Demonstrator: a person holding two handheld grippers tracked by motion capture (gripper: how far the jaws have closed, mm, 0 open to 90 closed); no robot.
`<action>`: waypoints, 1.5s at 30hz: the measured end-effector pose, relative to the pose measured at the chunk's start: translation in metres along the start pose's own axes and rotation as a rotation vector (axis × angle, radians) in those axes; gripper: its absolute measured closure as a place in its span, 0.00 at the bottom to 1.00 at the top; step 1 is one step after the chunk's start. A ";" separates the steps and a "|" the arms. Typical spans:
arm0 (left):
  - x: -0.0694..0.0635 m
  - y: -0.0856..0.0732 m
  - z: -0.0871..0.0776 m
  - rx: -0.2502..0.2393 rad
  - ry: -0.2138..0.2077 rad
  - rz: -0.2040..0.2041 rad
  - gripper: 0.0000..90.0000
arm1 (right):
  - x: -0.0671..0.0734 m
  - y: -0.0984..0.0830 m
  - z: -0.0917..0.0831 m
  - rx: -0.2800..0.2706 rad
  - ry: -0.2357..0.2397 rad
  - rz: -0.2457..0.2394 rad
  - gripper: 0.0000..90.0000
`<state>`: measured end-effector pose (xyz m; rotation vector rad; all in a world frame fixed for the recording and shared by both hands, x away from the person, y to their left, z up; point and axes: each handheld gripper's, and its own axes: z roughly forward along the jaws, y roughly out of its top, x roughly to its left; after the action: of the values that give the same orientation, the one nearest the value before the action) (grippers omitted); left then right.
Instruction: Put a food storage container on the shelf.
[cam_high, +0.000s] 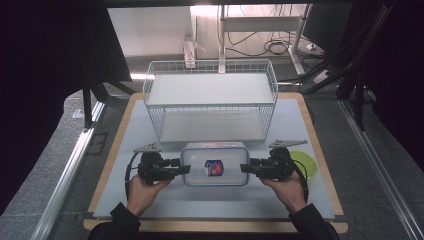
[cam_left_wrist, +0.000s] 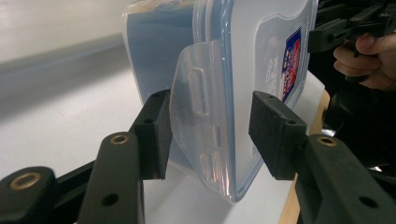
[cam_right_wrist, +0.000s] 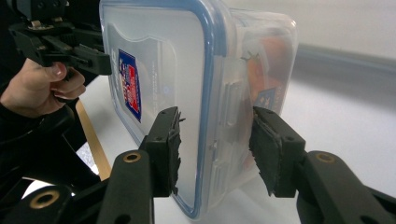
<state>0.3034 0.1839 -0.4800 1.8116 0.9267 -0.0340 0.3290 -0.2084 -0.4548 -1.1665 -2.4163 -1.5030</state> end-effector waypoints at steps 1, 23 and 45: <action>0.000 0.002 -0.001 -0.002 0.000 0.003 0.56 | 0.000 0.002 -0.001 -0.003 0.002 -0.001 0.60; -0.003 0.052 -0.036 -0.049 -0.023 0.037 0.60 | 0.012 0.048 -0.010 -0.103 0.034 -0.049 0.60; -0.001 0.124 -0.051 -0.097 -0.022 0.069 0.60 | 0.013 0.120 -0.030 -0.172 0.032 -0.067 0.60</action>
<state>0.3575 0.2065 -0.3595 1.7484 0.8358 0.0339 0.3859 -0.1970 -0.3445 -1.0907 -2.3679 -1.7653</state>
